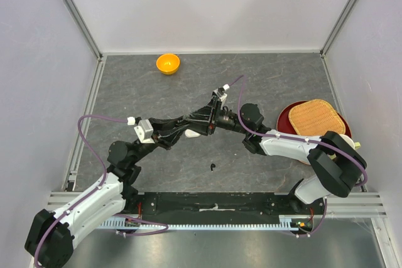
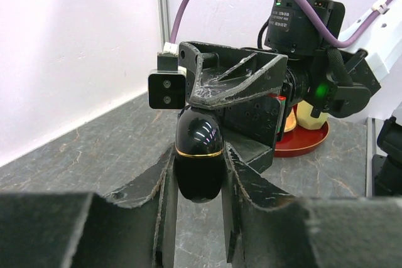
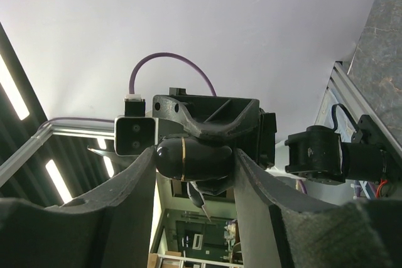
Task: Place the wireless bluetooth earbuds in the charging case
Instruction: Pick up the charging case at the center of the board.
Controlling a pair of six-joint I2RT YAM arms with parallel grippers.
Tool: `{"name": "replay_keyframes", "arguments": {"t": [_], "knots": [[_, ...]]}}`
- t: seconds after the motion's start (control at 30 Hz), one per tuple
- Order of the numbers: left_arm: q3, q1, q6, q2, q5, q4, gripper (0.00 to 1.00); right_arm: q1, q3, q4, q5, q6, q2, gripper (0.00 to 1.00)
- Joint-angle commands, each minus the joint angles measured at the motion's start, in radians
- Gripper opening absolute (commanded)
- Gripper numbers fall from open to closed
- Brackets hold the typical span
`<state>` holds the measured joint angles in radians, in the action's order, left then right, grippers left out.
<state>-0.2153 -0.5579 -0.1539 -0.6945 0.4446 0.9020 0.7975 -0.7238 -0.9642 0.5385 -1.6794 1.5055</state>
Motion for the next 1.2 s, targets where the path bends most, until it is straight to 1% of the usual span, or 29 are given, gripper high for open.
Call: {"name": "replay_keyframes", "arguments": {"t": [0.0, 0.07, 0.1, 0.17, 0.2, 0.27, 0.3, 0.37, 0.4, 0.43, 0.47, 0.5, 0.57, 0.6, 0.63, 0.67, 0.7, 0.9, 1.0, 1.17], "knots": [[-0.021, 0.001, -0.013, -0.004, -0.021, 0.055, 0.12, 0.008, 0.004, -0.067, -0.005, -0.003, 0.005, 0.22], [-0.019, 0.001, -0.010, -0.003, -0.024, 0.054, 0.04, 0.009, 0.007, -0.067, -0.006, 0.000, 0.002, 0.25], [-0.019, 0.001, -0.012, -0.002, -0.030, 0.054, 0.02, 0.008, 0.009, -0.058, -0.009, 0.006, 0.001, 0.33], [-0.015, 0.001, -0.016, 0.006, -0.038, 0.049, 0.02, 0.009, 0.011, -0.044, -0.014, 0.023, -0.007, 0.40], [-0.013, 0.001, -0.019, 0.009, -0.052, 0.049, 0.02, 0.009, 0.011, -0.018, -0.021, 0.032, -0.014, 0.53], [-0.003, 0.001, -0.030, 0.024, -0.069, 0.051, 0.02, 0.008, 0.012, 0.014, -0.034, 0.078, -0.040, 0.66], [0.001, 0.001, -0.032, 0.029, -0.073, 0.052, 0.02, 0.008, 0.011, 0.074, -0.043, 0.107, -0.054, 0.77], [0.007, 0.001, -0.035, 0.039, -0.069, 0.051, 0.02, 0.008, -0.012, 0.158, -0.075, 0.211, -0.105, 0.86], [0.010, 0.001, -0.036, 0.043, -0.060, 0.049, 0.02, 0.009, -0.023, 0.268, -0.086, 0.254, -0.126, 0.92], [0.011, 0.001, -0.041, 0.044, -0.052, 0.051, 0.02, 0.008, -0.038, 0.329, -0.116, 0.345, -0.164, 0.94], [0.013, 0.001, -0.044, 0.046, -0.044, 0.054, 0.02, 0.008, -0.072, 0.388, -0.132, 0.395, -0.186, 0.96], [0.016, 0.001, -0.050, 0.043, -0.037, 0.060, 0.02, 0.006, -0.087, 0.510, -0.152, 0.438, -0.203, 0.97], [0.030, 0.003, -0.071, 0.039, -0.032, 0.104, 0.02, 0.006, -0.135, 0.619, -0.205, 0.574, -0.254, 0.98], [0.040, 0.003, -0.076, 0.030, -0.027, 0.127, 0.02, 0.006, -0.149, 0.706, -0.218, 0.621, -0.266, 0.98], [0.044, 0.003, -0.087, 0.029, -0.024, 0.158, 0.02, 0.008, -0.164, 0.747, -0.230, 0.660, -0.287, 0.98], [0.044, 0.003, -0.091, 0.023, -0.021, 0.170, 0.02, 0.008, -0.196, 0.789, -0.251, 0.741, -0.297, 0.98], [0.044, 0.003, -0.096, 0.012, -0.008, 0.179, 0.02, 0.009, -0.212, 0.859, -0.261, 0.780, -0.306, 0.98], [0.019, 0.004, -0.137, -0.036, 0.066, 0.250, 0.02, 0.020, -0.313, 1.062, -0.279, 0.996, -0.334, 0.97], [0.008, 0.004, -0.153, -0.054, 0.083, 0.279, 0.02, 0.032, -0.347, 1.105, -0.279, 1.034, -0.330, 0.96], [-0.004, 0.004, -0.167, -0.083, 0.111, 0.304, 0.02, 0.052, -0.371, 1.115, -0.270, 1.049, -0.315, 0.96]]}}
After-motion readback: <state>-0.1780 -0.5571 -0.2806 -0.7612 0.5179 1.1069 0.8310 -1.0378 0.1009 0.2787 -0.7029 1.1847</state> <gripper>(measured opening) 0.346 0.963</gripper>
